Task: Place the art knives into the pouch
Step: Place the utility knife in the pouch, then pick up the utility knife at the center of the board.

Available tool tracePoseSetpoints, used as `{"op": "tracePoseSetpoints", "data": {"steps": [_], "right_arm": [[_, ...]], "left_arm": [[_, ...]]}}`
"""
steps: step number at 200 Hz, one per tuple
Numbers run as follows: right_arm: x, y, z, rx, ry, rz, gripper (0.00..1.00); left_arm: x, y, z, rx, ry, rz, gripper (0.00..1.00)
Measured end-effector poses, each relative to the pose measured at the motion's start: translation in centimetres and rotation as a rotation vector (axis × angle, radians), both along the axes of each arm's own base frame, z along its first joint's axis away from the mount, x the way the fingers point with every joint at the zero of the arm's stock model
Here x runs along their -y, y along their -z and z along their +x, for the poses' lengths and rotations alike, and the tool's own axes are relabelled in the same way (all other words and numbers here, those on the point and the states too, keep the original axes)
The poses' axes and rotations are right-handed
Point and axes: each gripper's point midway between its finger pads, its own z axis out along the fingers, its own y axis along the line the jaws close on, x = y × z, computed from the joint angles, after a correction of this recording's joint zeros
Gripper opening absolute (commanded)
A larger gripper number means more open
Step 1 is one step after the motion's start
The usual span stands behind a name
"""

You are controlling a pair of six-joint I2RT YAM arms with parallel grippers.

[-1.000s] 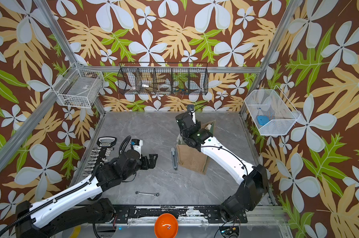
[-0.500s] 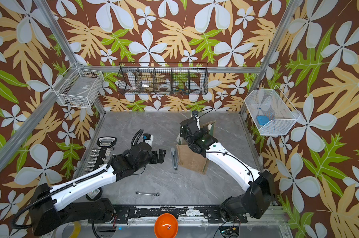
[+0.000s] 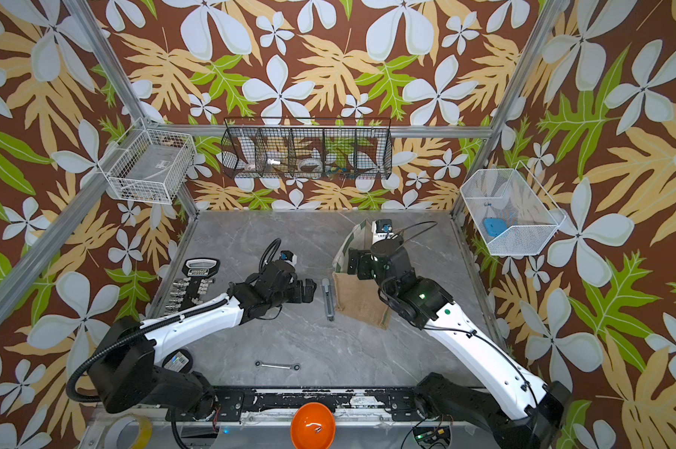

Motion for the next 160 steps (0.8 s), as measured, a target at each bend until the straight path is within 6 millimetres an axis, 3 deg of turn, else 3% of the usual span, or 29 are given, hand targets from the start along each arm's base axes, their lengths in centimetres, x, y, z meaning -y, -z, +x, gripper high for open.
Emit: {"op": "tracePoseSetpoints", "data": {"steps": [29, 75, 136, 160], "right_arm": [[1.0, -0.1, -2.7, 0.028, -0.047, 0.027, 0.98], [3.0, 2.2, -6.0, 0.029, -0.069, 0.043, 0.99], [4.3, 4.2, -8.5, 0.023, -0.077, 0.101, 0.99], [4.3, 5.3, -9.2, 0.008, -0.092, 0.116, 0.99]], "left_arm": [[1.5, 0.9, 0.2, -0.03, 0.041, -0.029, 0.95], [3.4, 3.6, 0.3, -0.115, 0.069, -0.063, 0.86], [5.3, 6.6, 1.2, -0.202, 0.072, -0.069, 0.65], [6.0, 7.3, 1.9, -0.22, 0.069, -0.056, 0.61]]}}
